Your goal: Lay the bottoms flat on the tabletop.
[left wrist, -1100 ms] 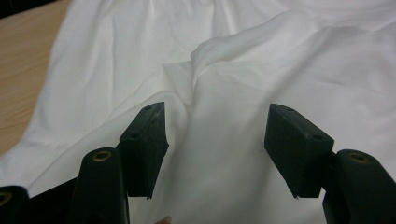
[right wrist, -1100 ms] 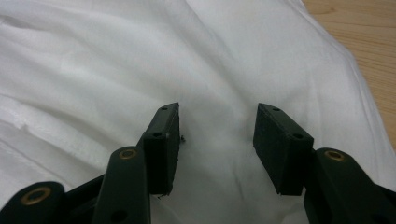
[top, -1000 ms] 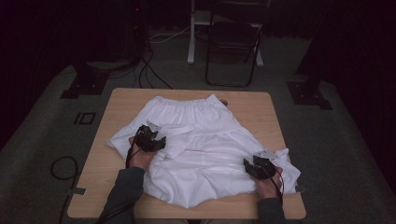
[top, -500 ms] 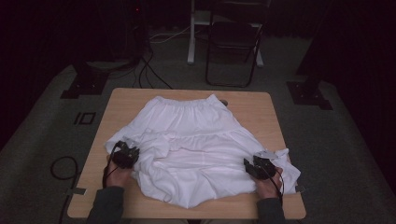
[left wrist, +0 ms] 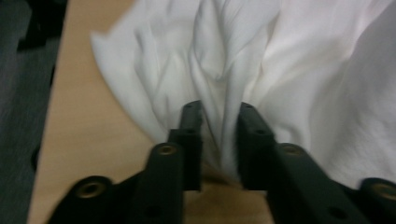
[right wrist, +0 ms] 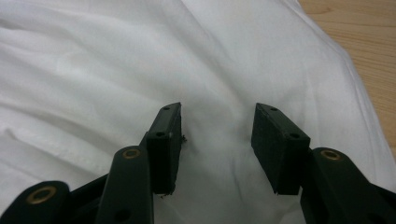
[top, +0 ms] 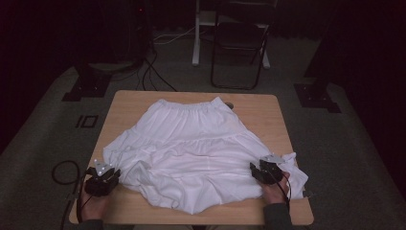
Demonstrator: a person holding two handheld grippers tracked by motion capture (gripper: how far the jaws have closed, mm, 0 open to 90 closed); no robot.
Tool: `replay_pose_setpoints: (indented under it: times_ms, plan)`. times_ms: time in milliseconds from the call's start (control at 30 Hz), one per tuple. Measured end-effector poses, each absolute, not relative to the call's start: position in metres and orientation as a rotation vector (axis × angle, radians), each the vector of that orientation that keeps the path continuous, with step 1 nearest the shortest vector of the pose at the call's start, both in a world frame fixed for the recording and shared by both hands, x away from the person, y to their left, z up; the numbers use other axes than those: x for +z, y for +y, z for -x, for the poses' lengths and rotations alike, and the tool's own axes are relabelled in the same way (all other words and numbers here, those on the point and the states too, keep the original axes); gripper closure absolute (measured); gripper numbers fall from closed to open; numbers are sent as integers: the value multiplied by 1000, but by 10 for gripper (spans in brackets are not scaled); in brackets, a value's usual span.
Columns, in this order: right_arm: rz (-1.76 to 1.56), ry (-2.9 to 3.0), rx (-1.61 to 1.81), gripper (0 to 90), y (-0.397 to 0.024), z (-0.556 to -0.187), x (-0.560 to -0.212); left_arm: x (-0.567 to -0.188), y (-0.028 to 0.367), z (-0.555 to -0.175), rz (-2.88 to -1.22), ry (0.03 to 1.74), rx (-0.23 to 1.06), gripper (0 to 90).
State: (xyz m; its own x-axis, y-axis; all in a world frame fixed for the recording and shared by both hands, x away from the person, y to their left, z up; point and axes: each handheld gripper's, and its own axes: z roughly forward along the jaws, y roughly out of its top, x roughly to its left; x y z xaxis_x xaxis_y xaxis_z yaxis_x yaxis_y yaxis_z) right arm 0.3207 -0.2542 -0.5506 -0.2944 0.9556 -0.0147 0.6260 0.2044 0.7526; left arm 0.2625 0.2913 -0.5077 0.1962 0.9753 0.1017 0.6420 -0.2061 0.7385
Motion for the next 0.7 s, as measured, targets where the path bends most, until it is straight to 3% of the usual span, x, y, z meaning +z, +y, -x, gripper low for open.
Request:
replay_pose_setpoints:
  times_ms: [167,300,500,700]
  plan:
    - [-1466,1996,893,527,-254,-321,-551,-476,273,-281,-1892,1402,835,609]
    - [-1466,1995,893,528,-254,-321,-551,-464,241,-309,-1946,1291,816,589]
    - [-1465,1997,894,528,-254,-321,-551,-492,194,-352,-2138,1259,770,593]
    - [-1465,1999,896,527,-254,-321,-551,-524,198,-355,-2199,1374,761,578]
